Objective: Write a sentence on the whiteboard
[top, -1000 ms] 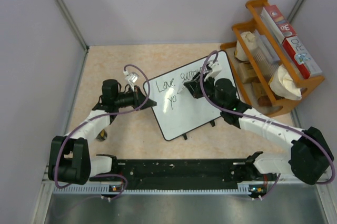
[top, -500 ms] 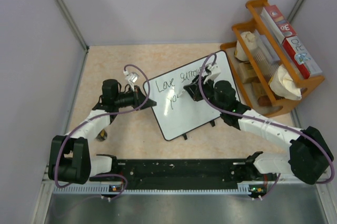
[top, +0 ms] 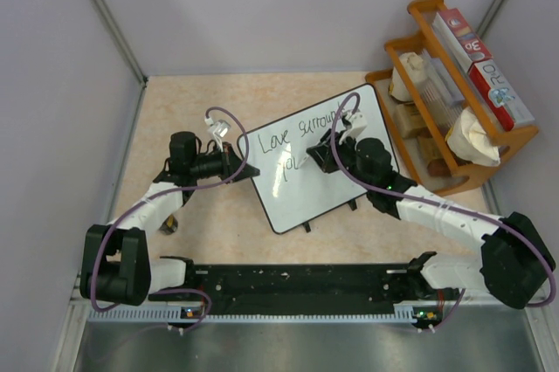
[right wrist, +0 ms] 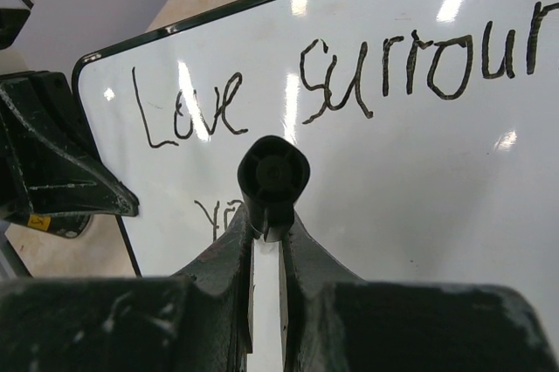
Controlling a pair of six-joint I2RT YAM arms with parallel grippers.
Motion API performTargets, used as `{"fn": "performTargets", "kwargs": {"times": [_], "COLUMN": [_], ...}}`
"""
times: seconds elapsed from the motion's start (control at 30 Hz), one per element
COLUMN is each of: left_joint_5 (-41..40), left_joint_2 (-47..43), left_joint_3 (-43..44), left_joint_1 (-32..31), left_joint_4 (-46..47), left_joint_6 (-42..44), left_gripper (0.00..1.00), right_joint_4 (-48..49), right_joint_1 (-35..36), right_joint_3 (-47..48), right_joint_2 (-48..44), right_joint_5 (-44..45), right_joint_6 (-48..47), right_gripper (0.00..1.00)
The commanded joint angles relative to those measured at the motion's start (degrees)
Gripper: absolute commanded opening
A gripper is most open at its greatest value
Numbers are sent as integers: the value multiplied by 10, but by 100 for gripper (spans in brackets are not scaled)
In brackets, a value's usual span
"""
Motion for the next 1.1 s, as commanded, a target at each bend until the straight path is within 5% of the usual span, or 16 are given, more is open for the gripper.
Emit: {"fn": "performTargets", "kwargs": {"times": [0.0, 0.5, 1.07], "left_joint_5": [-76, -78, -79], "left_joint_2": [14, 14, 16], "left_joint_3": [-14, -15, -15], "left_joint_1": [-15, -16, -16], "left_joint_4": [-24, -24, -24], "left_joint_6": [155, 155, 155], "left_gripper": [0, 0, 0], "right_joint_4": [-17, -17, -32], "right_joint_1": [-5, -11, -11], "right_joint_3": [13, 83, 28], "right_joint_2": [-8, 11, 9], "right_joint_5": [45, 47, 31], "right_joint_6": [-13, -14, -15], "right_gripper": [0, 0, 0]}}
